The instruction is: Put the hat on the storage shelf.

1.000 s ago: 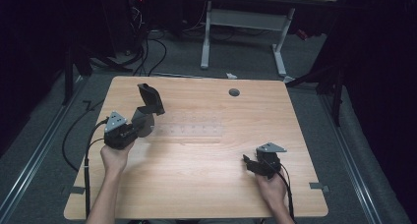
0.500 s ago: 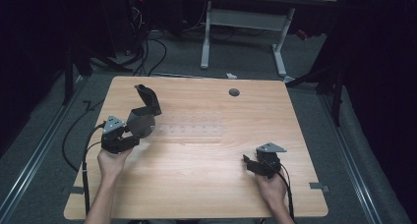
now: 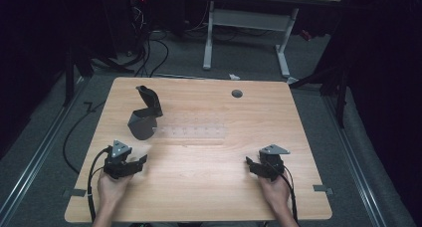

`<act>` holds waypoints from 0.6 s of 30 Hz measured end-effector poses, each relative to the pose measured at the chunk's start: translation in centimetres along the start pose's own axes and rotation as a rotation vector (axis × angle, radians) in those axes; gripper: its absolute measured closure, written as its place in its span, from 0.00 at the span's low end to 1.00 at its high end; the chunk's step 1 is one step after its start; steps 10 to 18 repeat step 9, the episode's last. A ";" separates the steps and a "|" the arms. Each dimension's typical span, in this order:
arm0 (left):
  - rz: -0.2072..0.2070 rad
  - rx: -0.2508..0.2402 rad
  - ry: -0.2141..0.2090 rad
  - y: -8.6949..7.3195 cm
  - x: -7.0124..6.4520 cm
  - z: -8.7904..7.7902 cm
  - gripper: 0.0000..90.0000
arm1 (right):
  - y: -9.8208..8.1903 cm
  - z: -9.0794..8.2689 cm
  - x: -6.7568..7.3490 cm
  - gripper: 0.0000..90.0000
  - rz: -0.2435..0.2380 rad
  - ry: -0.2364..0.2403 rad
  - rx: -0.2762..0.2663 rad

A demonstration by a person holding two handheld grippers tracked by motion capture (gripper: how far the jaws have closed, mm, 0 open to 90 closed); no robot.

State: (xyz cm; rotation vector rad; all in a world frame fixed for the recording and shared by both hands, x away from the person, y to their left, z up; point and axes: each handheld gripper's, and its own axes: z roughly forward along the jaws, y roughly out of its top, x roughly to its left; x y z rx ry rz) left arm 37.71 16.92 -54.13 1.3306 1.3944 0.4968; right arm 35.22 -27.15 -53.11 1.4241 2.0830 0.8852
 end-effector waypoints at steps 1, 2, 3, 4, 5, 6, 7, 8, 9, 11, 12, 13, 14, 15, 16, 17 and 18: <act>0.015 0.018 0.013 -0.5 0.1 0.2 0.36 | 0.0 0.0 0.0 0.43 0.000 0.000 0.000; 0.005 0.018 0.006 -0.6 0.2 0.2 0.33 | 0.0 0.0 0.0 0.43 0.000 0.000 0.000; 0.005 0.015 0.010 -0.6 0.2 0.2 0.34 | 0.0 0.0 0.0 0.43 0.000 0.000 0.000; 0.003 0.013 0.013 -0.6 0.2 0.3 0.34 | 0.0 0.0 0.0 0.43 -0.001 0.000 0.000; 0.000 0.013 0.015 -0.5 0.2 0.3 0.34 | 0.0 0.0 0.0 0.43 0.000 0.000 0.000; 0.000 0.013 0.015 -0.5 0.2 0.3 0.34 | 0.0 0.0 0.0 0.43 0.000 0.000 0.000; 0.001 0.013 0.015 -0.5 0.2 0.3 0.33 | 0.0 0.0 0.0 0.43 -0.001 0.000 0.000; -0.003 0.011 0.015 -0.5 0.2 0.3 0.33 | 0.0 0.0 0.0 0.43 0.000 0.000 0.000; -0.004 0.012 0.016 -0.5 0.2 0.3 0.33 | 0.0 0.0 0.0 0.43 0.000 0.000 0.000; -0.004 0.012 0.016 -0.5 0.2 0.3 0.33 | 0.0 0.0 0.0 0.43 0.000 0.000 0.000; -0.004 0.012 0.016 -0.5 0.2 0.3 0.33 | 0.0 0.0 0.0 0.43 0.000 0.000 0.000; -0.004 0.012 0.016 -0.5 0.2 0.3 0.33 | 0.0 0.0 0.0 0.43 0.000 0.000 0.000; -0.004 0.012 0.016 -0.5 0.2 0.3 0.33 | 0.0 0.0 0.0 0.43 0.000 0.000 0.000; -0.004 0.012 0.016 -0.5 0.2 0.3 0.33 | 0.0 0.0 0.0 0.43 0.000 0.000 0.000; -0.004 0.012 0.016 -0.5 0.2 0.3 0.33 | 0.0 0.0 0.0 0.43 0.000 0.000 0.000; -0.004 0.012 0.016 -0.5 0.2 0.3 0.33 | 0.0 0.0 0.0 0.43 0.000 0.000 0.000; -0.004 0.012 0.016 -0.5 0.2 0.3 0.33 | 0.0 0.0 0.0 0.43 0.000 0.000 0.000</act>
